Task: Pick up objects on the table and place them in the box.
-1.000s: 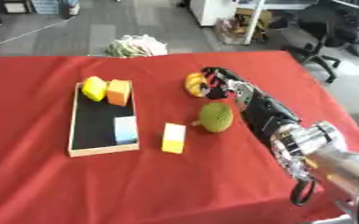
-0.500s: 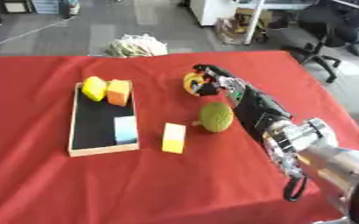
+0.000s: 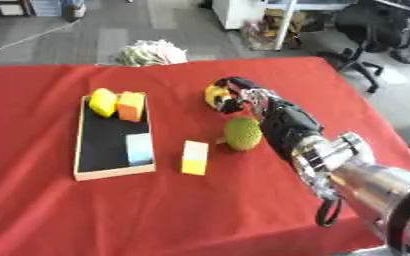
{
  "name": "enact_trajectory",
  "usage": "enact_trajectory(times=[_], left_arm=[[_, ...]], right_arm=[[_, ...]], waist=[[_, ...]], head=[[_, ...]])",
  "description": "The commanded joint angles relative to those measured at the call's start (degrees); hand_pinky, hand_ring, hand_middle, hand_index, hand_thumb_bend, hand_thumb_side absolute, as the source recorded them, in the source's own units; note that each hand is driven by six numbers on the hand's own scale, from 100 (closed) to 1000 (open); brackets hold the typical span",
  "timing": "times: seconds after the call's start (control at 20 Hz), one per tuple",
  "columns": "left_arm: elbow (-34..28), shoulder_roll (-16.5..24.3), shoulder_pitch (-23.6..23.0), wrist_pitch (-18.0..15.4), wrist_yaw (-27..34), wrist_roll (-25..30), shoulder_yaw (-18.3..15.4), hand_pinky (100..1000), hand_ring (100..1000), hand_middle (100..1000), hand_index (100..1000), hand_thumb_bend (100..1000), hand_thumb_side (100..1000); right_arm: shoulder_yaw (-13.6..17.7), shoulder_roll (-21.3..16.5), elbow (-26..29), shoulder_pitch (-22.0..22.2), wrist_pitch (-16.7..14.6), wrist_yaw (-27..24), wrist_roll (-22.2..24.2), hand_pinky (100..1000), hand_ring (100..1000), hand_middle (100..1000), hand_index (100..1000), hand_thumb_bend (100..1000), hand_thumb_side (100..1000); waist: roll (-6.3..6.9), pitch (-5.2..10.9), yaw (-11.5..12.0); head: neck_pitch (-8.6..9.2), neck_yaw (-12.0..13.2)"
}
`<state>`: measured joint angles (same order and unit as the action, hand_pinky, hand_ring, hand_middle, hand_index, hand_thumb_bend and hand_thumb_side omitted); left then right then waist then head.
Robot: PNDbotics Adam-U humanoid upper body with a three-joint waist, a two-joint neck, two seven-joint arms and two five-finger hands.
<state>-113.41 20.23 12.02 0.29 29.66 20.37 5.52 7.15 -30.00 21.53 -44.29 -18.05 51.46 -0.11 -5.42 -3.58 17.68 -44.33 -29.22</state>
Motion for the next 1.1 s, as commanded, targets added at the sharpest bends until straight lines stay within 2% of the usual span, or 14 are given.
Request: enact_trajectory(times=[0.05, 0.2, 0.35, 0.5, 0.7, 1.1], left_arm=[[-1.18, 1.15, 0.29, -0.09, 0.01, 0.16, -0.40, 637, 506, 541, 809, 100, 836], [-1.18, 1.03, 0.11, -0.13, 0.01, 0.05, -0.55, 636, 506, 541, 808, 100, 835], [-1.18, 0.83, -0.08, -0.08, 0.00, 0.01, -0.58, 636, 506, 541, 807, 100, 834], [-1.18, 0.52, -0.31, 0.03, -0.13, -0.01, -0.59, 635, 506, 541, 806, 100, 836], [-1.18, 0.03, -0.49, 0.31, -0.52, 0.01, -0.46, 634, 505, 540, 805, 100, 839], [-1.18, -0.45, -0.27, 0.00, -0.91, -0.09, -0.52, 635, 504, 540, 803, 100, 837]], right_arm=[[1.16, -0.78, 2.65, -0.47, -0.52, 0.25, -6.09, 459, 455, 396, 483, 100, 200], [1.94, -0.63, 6.37, -0.78, -2.48, -2.32, -11.72, 441, 410, 351, 437, 100, 218], [1.69, -0.17, 11.74, -1.55, -5.58, -5.45, -11.90, 441, 410, 350, 438, 100, 247], [0.15, 1.29, 17.53, -2.79, -8.92, -8.72, -7.77, 442, 410, 352, 441, 100, 273], [-3.62, 4.67, 24.29, -4.47, -13.07, -11.72, -0.09, 458, 423, 361, 450, 100, 251], [-9.46, 12.00, 28.67, -4.94, -18.91, -12.68, 12.69, 500, 459, 388, 476, 100, 205]], waist=[[0.69, 0.08, -0.21], [0.79, 0.27, -0.61], [0.92, 0.52, -1.00], [1.10, 0.72, -1.16], [1.44, 0.73, -0.71], [2.05, 0.42, -0.37]], head=[[0.21, -0.14], [0.21, -0.06], [0.21, -0.12], [0.21, -0.35], [0.21, -0.80], [0.21, -1.41]])
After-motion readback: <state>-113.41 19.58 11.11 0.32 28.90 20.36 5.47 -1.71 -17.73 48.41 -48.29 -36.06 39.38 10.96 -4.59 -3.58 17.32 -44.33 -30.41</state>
